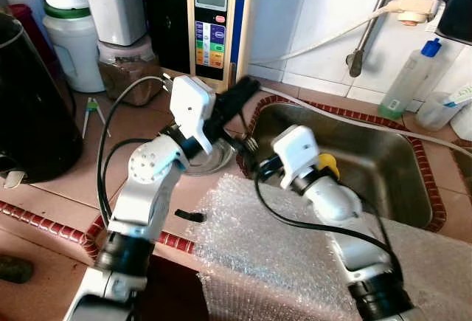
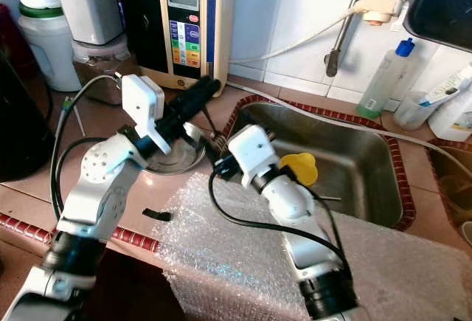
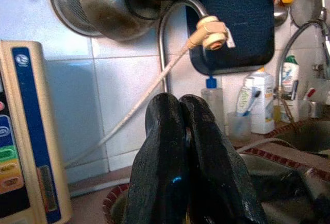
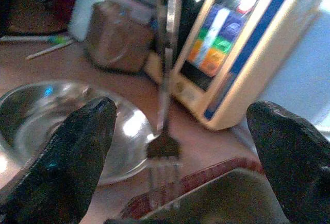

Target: Kitchen organization

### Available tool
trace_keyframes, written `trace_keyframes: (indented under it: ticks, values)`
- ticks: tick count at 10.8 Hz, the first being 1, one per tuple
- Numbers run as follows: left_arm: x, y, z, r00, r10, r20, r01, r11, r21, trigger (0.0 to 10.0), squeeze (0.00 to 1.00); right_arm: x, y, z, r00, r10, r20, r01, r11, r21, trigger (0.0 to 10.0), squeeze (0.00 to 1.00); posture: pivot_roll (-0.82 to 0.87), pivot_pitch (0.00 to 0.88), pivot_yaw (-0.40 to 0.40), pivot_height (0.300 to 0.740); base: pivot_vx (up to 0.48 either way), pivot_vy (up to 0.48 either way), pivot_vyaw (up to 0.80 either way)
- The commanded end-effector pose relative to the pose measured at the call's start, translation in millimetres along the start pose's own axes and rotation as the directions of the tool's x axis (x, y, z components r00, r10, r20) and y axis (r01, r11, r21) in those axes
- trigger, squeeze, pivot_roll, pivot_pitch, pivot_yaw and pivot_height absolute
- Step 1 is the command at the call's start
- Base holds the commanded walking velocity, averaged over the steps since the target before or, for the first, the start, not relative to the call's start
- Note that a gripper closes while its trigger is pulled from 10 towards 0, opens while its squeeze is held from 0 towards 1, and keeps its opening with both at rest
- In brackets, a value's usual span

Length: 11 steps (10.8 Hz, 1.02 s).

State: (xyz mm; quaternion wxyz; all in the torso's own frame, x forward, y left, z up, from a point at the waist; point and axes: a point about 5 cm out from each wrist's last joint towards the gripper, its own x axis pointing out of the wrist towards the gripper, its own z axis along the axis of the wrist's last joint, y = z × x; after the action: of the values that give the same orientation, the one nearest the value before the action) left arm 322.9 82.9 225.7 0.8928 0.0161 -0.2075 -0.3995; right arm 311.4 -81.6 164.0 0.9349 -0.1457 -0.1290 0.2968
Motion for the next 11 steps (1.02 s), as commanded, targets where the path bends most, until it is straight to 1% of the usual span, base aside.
trace_keyframes:
  ticks: [1,2,3,7,8,9,11]
  values:
    - [2.7,-6.9,4,0.999,-0.033,0.012,0.033,0.999,-0.009,0.0,0.00,3.9,2.0,1,1.000,0.027,0.010,-0.027,1.000,0.001,0.0,0.00,0.17,0.000,-0.063,0.740,0.000,0.000,0.00]
    - [2.9,-10.7,5,0.999,-0.042,0.019,0.043,0.999,-0.026,0.0,0.00,5.8,8.0,-2,0.998,0.063,0.005,-0.063,0.998,0.001,0.0,0.00,0.17,0.000,-0.066,0.740,0.000,0.000,0.00]
    - [3.1,-13.1,8,0.998,-0.050,0.025,0.050,0.998,-0.040,0.0,0.00,5.8,9.8,-3,0.997,0.071,0.009,-0.071,0.997,0.003,0.0,0.00,0.17,0.000,-0.068,0.740,0.000,0.000,0.00]
    - [0.4,-19.6,7,0.998,-0.066,0.009,0.067,0.995,-0.072,0.0,0.00,7.1,7.7,-4,0.997,0.075,0.026,-0.075,0.997,-0.003,0.0,0.00,0.17,0.000,-0.071,0.740,0.000,0.000,0.00]
    - [-2.0,-21.7,7,0.998,-0.070,0.001,0.070,0.994,-0.078,0.0,0.00,8.9,8.8,-4,0.997,0.073,0.032,-0.073,0.997,-0.007,0.0,0.00,0.17,0.000,-0.072,0.740,0.000,0.000,0.00]
    - [-4.0,-21.0,6,0.999,-0.046,-0.005,0.045,0.996,-0.082,0.0,0.00,10.7,6.2,-4,0.999,0.036,0.031,-0.035,0.999,-0.025,0.0,0.00,0.17,0.000,-0.074,0.740,0.000,0.000,0.00]
    - [-10.4,-22.7,-1,0.999,-0.045,-0.031,0.042,0.996,-0.084,0.0,0.00,12.8,2.4,-2,0.999,0.027,0.045,-0.025,0.999,-0.043,0.0,0.00,0.17,0.000,-0.075,0.740,0.000,0.000,0.00]
